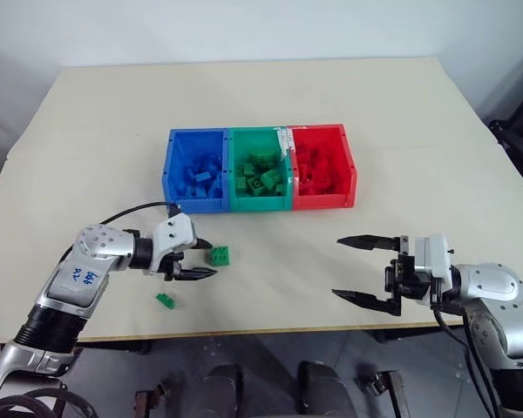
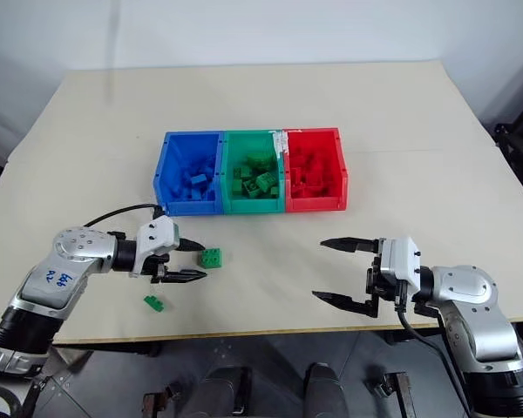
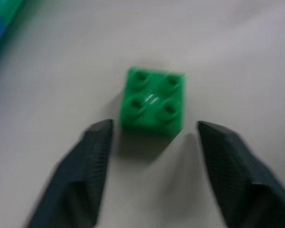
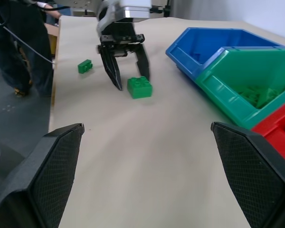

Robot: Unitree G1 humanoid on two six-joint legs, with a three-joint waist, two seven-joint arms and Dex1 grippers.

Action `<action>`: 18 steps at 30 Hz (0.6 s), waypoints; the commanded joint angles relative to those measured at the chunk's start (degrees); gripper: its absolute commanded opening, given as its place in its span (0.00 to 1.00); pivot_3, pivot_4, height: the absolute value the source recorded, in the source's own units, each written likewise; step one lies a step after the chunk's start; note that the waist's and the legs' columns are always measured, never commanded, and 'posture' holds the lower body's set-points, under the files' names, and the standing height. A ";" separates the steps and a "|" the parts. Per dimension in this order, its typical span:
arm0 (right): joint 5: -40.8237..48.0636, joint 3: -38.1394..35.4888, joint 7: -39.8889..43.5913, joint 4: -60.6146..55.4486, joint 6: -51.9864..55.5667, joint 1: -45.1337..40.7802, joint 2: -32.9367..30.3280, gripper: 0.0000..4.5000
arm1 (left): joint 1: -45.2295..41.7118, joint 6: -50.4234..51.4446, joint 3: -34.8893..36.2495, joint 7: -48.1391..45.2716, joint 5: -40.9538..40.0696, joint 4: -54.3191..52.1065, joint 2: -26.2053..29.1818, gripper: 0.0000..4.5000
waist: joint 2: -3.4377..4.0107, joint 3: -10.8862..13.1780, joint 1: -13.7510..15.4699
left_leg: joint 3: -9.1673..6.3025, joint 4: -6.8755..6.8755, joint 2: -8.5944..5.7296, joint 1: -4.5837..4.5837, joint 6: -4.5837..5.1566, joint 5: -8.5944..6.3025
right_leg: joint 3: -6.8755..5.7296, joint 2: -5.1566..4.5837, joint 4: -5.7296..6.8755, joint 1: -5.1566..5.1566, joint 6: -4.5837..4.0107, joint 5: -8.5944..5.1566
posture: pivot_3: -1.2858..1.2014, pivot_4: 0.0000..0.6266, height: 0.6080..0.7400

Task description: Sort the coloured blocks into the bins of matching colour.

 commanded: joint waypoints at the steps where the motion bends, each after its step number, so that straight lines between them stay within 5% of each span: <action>1: 0.43 -1.36 -0.73 -2.16 -0.77 0.59 -0.62 1.00 | 0.08 -1.80 0.33 -0.83 0.29 -0.23 0.06 0.36 | 0.00 0.00 -0.03 | 0.00 0.00 0.00 0.00 0.00 0.00 | 0.00 0.00 0.00 0.00 0.00 0.00 | 0.52 0.24 1.00; 12: 0.32 -1.99 -3.15 -2.80 -0.84 1.53 -0.21 1.00 | -0.64 -3.69 3.66 2.03 -2.22 1.63 -4.22 0.36 | 0.00 0.00 0.28 | -0.02 0.11 -0.02 0.00 0.01 -0.01 | 0.00 0.00 0.02 0.05 0.02 0.01 | 0.52 0.24 1.00; 18: 2.73 -9.29 -12.54 -5.68 0.38 5.68 2.06 1.00 | -7.53 -0.43 8.48 12.36 -3.36 0.96 -9.66 0.36 | -0.02 0.00 1.32 | -0.06 0.27 -0.04 -0.07 0.03 -0.02 | -0.01 -0.01 0.04 0.03 0.06 0.03 | 0.52 0.24 1.00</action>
